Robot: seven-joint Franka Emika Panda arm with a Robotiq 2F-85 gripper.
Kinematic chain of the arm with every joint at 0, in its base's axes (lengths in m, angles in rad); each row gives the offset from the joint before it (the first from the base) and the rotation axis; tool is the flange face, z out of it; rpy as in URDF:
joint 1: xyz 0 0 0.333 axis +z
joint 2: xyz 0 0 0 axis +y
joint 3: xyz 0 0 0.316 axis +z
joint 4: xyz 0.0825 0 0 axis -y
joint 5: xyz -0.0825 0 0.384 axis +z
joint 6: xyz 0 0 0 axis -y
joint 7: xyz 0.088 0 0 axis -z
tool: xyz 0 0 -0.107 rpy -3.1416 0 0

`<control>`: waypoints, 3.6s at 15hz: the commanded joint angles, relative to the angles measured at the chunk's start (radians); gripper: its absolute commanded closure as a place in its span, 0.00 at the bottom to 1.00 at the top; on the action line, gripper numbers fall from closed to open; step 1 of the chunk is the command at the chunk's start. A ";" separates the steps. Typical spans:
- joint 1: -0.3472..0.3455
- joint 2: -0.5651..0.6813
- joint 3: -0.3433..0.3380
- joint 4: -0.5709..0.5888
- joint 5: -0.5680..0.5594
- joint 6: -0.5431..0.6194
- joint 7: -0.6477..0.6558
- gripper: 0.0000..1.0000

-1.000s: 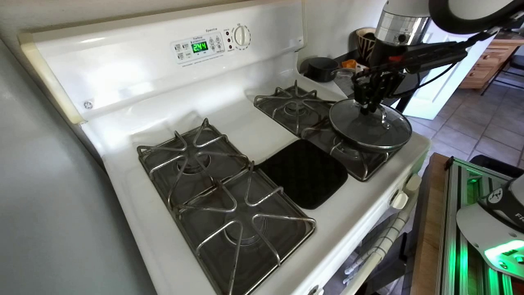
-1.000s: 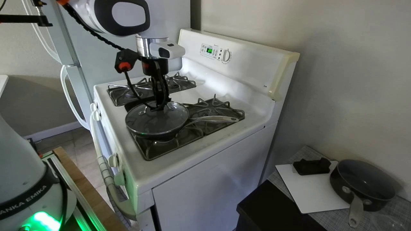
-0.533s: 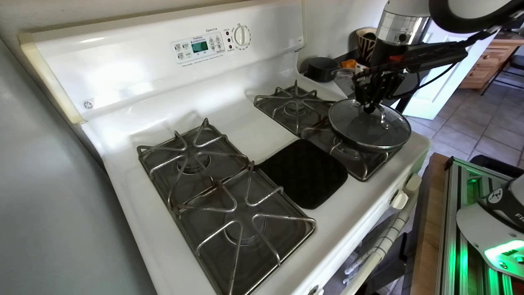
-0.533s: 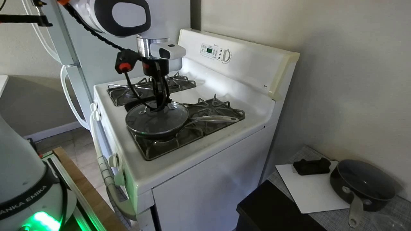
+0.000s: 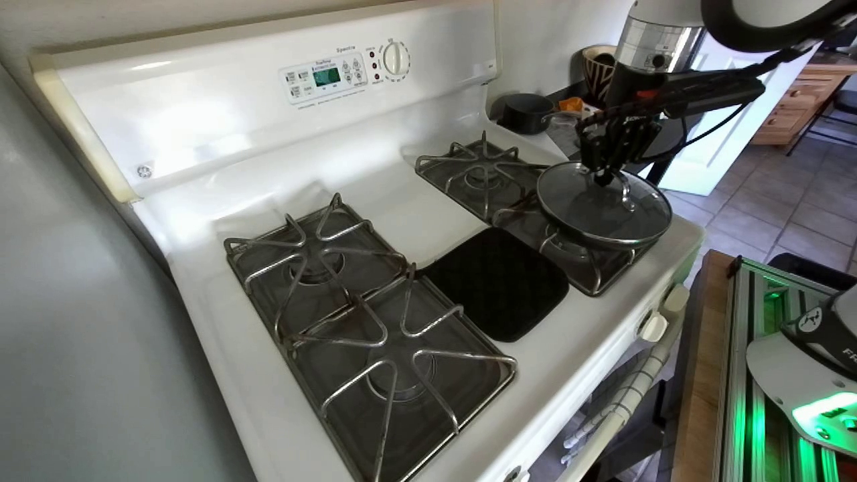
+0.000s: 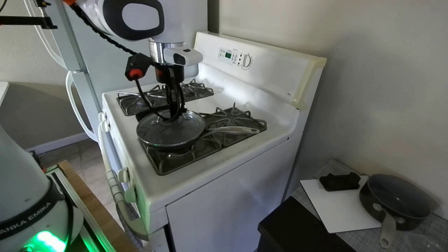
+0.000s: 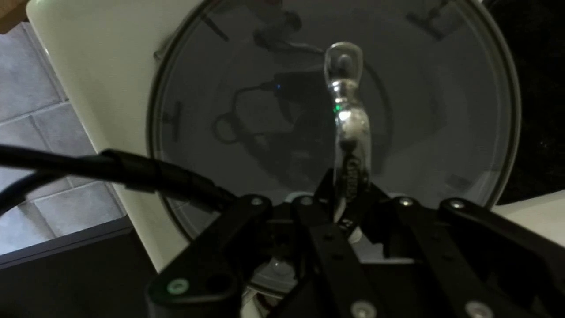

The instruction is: Remove the glass lid from the pan and put it on he black potholder on the stove

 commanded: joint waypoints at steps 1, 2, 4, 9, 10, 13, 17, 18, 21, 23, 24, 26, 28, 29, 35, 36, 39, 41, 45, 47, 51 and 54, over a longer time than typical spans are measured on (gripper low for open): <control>0.033 -0.006 -0.018 -0.019 0.068 -0.007 -0.028 1.00; 0.036 -0.008 -0.019 -0.018 0.080 -0.011 -0.035 1.00; 0.041 -0.010 -0.016 -0.016 0.093 -0.011 -0.036 1.00; 0.039 0.001 -0.001 -0.014 0.074 0.003 -0.014 1.00; 0.033 0.005 0.000 -0.013 0.065 0.007 -0.010 1.00; 0.024 0.006 -0.005 -0.008 0.056 -0.001 -0.012 1.00; 0.035 -0.018 -0.013 -0.006 0.077 -0.025 -0.029 1.00; 0.036 -0.022 -0.013 -0.007 0.076 -0.027 -0.029 1.00; 0.032 -0.025 -0.014 -0.004 0.072 -0.035 -0.028 1.00; 0.031 -0.029 -0.016 -0.001 0.071 -0.041 -0.029 1.00; 0.031 -0.033 -0.018 0.001 0.073 -0.048 -0.033 1.00; 0.033 -0.043 -0.022 0.005 0.077 -0.066 -0.039 1.00; 0.032 -0.053 -0.026 0.011 0.078 -0.083 -0.042 1.00; 0.032 -0.055 -0.028 0.015 0.080 -0.090 -0.045 1.00; 0.033 -0.060 -0.028 0.033 0.082 -0.119 -0.040 1.00; 0.036 -0.062 -0.026 0.035 0.084 -0.120 -0.039 1.00; 0.052 -0.062 -0.012 0.051 0.089 -0.127 -0.030 1.00; 0.072 -0.056 0.002 0.067 0.101 -0.134 -0.024 1.00; 0.123 -0.043 0.037 0.107 0.134 -0.138 -0.018 1.00; 0.148 -0.030 0.060 0.134 0.145 -0.133 -0.011 1.00; 0.202 -0.010 0.108 0.180 0.167 -0.116 -0.008 1.00; 0.235 0.021 0.145 0.219 0.168 -0.098 -0.001 1.00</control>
